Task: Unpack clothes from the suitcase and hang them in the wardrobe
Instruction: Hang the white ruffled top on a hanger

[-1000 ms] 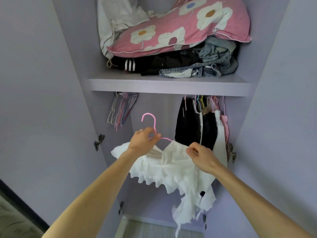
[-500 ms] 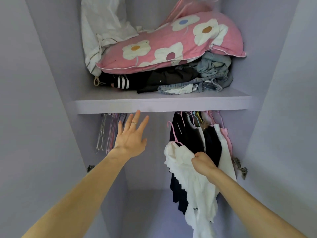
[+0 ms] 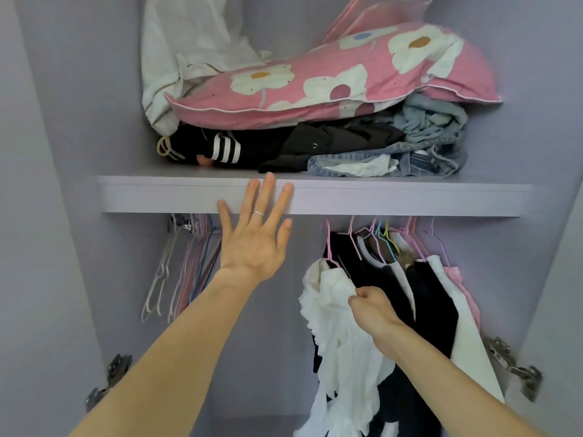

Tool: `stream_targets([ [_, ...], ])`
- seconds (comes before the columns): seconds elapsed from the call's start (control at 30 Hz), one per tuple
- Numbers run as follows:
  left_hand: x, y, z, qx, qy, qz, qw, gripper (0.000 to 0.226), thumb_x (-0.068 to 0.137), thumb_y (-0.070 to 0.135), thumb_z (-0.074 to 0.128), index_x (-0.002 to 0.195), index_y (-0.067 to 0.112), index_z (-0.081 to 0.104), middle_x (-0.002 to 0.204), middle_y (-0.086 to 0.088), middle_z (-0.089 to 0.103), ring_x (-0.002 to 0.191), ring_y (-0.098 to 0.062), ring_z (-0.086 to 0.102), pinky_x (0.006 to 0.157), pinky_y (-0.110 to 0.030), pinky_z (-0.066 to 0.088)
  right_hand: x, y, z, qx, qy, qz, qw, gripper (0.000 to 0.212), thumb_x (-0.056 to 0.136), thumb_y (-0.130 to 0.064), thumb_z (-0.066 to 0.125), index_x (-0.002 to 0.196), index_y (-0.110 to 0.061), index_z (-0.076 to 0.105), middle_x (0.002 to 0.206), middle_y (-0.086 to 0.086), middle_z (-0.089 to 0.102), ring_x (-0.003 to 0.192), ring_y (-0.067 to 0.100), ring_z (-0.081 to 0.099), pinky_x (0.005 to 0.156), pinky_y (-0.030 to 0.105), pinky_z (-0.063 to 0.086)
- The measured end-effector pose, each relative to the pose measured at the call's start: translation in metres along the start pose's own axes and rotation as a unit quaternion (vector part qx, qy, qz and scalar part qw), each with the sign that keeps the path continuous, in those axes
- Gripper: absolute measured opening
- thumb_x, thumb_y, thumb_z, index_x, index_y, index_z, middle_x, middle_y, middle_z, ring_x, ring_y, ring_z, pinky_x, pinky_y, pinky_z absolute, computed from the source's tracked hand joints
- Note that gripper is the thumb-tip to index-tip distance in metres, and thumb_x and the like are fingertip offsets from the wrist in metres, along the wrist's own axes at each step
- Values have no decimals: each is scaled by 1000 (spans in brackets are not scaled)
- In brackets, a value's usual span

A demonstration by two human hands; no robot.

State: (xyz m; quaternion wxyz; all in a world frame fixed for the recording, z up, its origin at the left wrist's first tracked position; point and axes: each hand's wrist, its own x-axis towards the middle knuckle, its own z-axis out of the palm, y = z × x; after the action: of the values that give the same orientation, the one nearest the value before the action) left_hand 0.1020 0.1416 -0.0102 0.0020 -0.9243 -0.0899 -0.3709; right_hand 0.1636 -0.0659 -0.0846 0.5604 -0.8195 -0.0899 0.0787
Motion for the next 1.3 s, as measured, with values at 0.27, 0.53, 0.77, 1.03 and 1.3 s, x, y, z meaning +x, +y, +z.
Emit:
stream_targets([
  [0.27,8,-14,38,19,104,20,994,57,106,37,12,152,43,-21,159,13,-32,146,-12,-31,114,-65,-14,57,18,38,-25,99,-112,988,31,93,-4,38,66,-16,27,60,-1,30,52,15,26,50,27,22],
  [0.53,10,-16,51,16,137,17,990,61,105,38,16,151,43,-24,159,12,-33,146,-12,-32,114,-66,-13,111,4,57,-162,130,-78,975,9,93,-10,43,98,-6,49,98,12,56,83,28,54,65,31,40],
  [0.77,11,-18,53,19,149,21,988,65,104,38,22,153,41,-21,160,10,-31,147,-13,-30,113,-66,-14,131,26,20,-296,235,8,926,56,98,-18,48,144,7,29,135,25,52,121,40,54,86,40,48],
  [1.03,14,-15,56,16,156,25,987,63,105,38,20,153,41,-21,159,11,-32,147,-13,-30,113,-67,-15,124,29,34,-347,210,-31,914,46,95,-10,47,138,4,36,129,25,54,116,41,56,85,41,49],
  [1.3,2,-15,54,29,94,8,995,71,103,43,27,152,37,-25,158,7,-36,146,-17,-32,114,-69,-8,105,23,41,-323,129,-35,937,37,98,-23,45,128,0,46,128,19,55,114,37,56,79,36,45],
])
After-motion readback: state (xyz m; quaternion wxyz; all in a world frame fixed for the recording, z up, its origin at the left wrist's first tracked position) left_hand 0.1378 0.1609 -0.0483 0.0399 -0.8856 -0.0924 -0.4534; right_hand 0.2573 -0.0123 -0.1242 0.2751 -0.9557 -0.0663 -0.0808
